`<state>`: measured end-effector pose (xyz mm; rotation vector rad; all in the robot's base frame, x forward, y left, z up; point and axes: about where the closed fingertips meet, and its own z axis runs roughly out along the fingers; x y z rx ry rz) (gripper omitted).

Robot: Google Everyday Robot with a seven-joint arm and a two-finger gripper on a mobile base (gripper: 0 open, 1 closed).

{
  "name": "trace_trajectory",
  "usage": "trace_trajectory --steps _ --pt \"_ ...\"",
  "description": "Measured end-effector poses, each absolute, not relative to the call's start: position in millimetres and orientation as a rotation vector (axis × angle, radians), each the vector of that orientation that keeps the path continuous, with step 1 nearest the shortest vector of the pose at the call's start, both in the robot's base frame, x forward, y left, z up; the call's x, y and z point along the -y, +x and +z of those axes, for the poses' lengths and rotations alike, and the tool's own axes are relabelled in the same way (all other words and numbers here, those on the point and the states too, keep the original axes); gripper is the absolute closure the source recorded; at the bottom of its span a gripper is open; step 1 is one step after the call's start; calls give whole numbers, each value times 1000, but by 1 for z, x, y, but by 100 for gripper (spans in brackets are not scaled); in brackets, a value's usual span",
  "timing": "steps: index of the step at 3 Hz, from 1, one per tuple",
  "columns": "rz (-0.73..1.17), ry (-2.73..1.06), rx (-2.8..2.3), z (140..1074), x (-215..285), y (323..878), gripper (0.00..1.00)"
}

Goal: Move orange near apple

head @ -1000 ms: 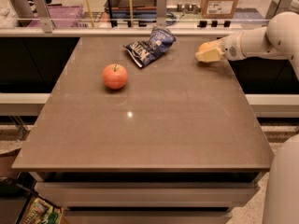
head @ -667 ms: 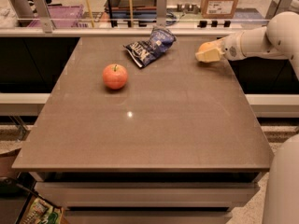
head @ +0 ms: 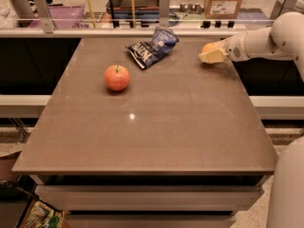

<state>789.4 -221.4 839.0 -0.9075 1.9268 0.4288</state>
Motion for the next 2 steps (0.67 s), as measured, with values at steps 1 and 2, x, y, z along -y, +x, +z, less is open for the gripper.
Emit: trace_trajectory --steps 1,2 --pt "429 -908 -1927 839 221 789 100" --pt "429 -908 -1927 839 221 789 100"
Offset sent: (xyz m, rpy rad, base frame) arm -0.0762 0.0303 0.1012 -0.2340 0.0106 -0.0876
